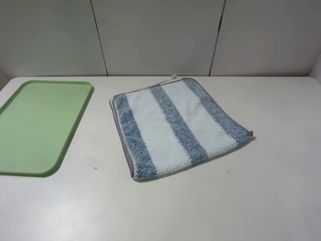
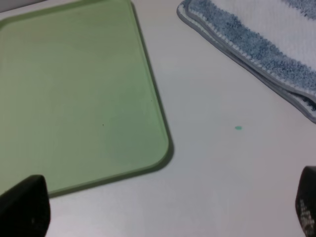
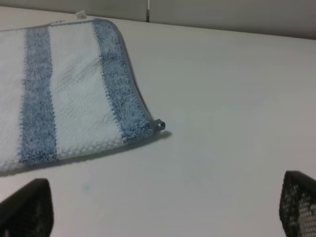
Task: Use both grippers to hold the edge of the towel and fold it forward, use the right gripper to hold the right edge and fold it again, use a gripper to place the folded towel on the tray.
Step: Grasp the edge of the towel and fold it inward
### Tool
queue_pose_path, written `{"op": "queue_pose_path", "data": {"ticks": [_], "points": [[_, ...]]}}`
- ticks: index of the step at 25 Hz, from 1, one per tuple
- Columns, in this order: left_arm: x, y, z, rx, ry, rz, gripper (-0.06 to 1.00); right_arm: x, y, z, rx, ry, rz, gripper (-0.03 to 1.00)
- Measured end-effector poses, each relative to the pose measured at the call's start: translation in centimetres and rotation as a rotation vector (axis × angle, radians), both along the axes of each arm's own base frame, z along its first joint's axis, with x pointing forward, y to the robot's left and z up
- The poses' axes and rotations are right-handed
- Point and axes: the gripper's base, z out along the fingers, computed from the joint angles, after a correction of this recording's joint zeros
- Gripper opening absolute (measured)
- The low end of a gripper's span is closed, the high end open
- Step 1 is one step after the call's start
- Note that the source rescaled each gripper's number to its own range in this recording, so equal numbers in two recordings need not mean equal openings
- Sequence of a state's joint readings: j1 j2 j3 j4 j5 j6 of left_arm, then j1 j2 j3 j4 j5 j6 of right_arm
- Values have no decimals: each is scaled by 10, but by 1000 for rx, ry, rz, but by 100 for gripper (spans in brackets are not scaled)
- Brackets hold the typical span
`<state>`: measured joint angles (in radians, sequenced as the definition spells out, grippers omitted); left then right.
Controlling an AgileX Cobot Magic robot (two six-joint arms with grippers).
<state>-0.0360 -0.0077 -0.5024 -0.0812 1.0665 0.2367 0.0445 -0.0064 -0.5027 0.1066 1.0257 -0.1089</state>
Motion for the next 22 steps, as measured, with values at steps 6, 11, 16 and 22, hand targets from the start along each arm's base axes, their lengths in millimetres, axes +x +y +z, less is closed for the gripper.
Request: {"op": "queue_pose_path", "data": {"ticks": [6,11,16,22], "points": [[0,0,0,0,0,0,100,0,0,0,0,0,0,100],[0,0,0,0,0,0,100,0,0,0,0,0,0,100],[0,0,0,0,0,0,100,0,0,0,0,0,0,100],[0,0,0,0,0,0,100,0,0,0,0,0,0,100]]}}
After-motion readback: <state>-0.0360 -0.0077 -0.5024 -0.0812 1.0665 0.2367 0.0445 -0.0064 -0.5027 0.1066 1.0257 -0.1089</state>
